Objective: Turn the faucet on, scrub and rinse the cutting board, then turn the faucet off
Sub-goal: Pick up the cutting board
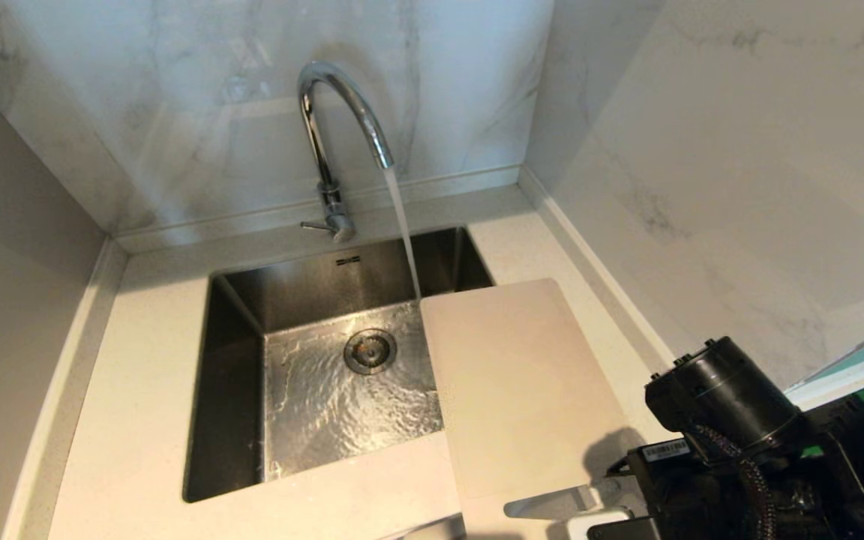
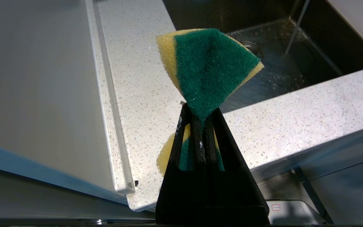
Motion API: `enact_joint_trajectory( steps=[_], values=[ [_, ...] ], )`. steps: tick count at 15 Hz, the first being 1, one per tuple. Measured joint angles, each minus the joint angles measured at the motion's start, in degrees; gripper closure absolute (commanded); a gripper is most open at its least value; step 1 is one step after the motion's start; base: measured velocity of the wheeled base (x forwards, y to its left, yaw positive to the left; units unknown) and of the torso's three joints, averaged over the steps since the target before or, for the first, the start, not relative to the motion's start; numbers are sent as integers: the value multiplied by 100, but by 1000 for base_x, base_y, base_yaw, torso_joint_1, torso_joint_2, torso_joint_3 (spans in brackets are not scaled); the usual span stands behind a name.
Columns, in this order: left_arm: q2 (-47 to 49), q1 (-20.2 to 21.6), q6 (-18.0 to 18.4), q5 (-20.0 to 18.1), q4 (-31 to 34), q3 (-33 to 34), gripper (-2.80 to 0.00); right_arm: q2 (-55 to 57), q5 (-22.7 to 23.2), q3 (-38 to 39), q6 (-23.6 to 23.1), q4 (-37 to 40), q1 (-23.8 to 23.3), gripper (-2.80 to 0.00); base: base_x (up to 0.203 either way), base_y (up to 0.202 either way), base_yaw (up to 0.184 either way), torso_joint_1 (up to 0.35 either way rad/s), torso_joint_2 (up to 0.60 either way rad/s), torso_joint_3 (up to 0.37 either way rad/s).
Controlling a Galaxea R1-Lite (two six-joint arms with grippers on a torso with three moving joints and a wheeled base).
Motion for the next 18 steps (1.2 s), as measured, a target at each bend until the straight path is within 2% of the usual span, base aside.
enact_joint_trajectory(
  steps=[3,7,18],
  values=[
    [0,0,-4,-2,2,0,0,272,17,10,33,-48,78,-280,0,0,0,0,0,0],
    [0,0,0,-2,2,0,0,708,43,166,41,-754,133,-280,0,0,0,0,0,0],
    [0,0,-2,-2,2,0,0,1186,53,402,197,-809,548,-280,0,0,0,0,0,0]
  ],
)
